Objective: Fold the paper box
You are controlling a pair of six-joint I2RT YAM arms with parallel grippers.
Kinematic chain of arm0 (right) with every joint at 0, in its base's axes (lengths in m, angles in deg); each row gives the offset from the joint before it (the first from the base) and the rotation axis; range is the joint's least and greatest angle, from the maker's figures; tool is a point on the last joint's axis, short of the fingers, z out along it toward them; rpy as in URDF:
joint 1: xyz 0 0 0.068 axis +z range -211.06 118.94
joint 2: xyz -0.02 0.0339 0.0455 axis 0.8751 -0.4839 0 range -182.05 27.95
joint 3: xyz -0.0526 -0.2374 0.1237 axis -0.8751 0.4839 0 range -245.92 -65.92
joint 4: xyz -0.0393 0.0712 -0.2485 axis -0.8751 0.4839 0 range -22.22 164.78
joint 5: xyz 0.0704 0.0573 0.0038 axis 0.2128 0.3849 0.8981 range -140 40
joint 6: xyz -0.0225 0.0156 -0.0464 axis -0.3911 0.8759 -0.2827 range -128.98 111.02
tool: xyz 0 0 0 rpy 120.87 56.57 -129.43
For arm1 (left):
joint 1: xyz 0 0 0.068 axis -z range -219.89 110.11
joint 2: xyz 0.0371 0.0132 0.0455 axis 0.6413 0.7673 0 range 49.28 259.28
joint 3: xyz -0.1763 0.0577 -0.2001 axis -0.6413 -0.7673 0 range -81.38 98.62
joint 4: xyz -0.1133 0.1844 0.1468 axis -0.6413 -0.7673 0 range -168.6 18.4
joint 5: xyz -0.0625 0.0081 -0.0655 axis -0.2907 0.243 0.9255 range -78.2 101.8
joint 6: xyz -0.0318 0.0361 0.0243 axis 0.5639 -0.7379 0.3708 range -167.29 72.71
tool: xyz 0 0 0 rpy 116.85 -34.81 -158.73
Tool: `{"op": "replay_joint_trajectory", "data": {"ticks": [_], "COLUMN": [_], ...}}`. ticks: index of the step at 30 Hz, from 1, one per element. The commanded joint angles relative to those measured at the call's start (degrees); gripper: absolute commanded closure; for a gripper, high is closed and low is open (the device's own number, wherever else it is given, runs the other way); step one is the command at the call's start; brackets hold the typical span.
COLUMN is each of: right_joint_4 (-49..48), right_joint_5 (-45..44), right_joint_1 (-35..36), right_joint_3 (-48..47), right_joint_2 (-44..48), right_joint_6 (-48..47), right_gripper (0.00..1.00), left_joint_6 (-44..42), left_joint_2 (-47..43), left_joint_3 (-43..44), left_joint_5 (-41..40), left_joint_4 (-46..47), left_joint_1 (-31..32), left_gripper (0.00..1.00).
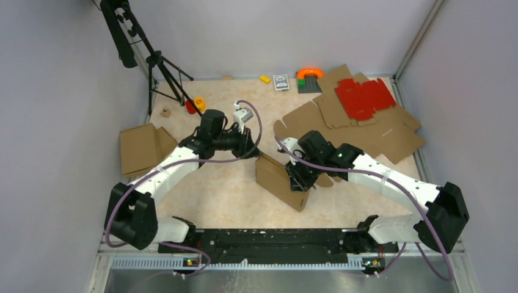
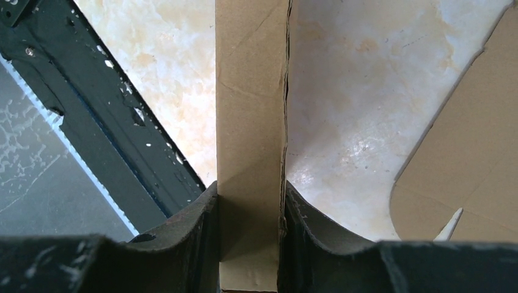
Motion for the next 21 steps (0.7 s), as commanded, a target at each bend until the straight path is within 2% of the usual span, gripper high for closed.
{"op": "replay_joint_trajectory", "data": {"ticks": [1,7,14,21], "right_joint_4": [-2.0,-1.8,-1.9,-2.2], "right_joint_5": [-0.8,-1.0,-1.3,-4.4], "right_joint_1": [0.5,0.5,0.5,0.5], "right_joint_3": [-2.4,-2.4,-2.3,-2.5], "right_joint_2": [1.2,1.4,1.5,0.7], "right_joint_6": [-0.7,-0.7,-0.7,-0.7], "right_gripper": [0.78,0.78,0.79,0.80], "left_joint_6": [-1.7,-2.3,-1.5,1.9], "left_joint_2": [0.4,2.2,2.2,2.0], "left_joint_3": [2.3,3.7,4.3,5.7], "left_joint_5": [-1.9,-4.7,-6.4,-6.2], "left_joint_4": [-1.3,-4.0,-4.7,-6.9], "left_joint_1": [0.7,0.9,1.1,1.6], "left_gripper": [0.76,0.79,1.00,1.00]}}
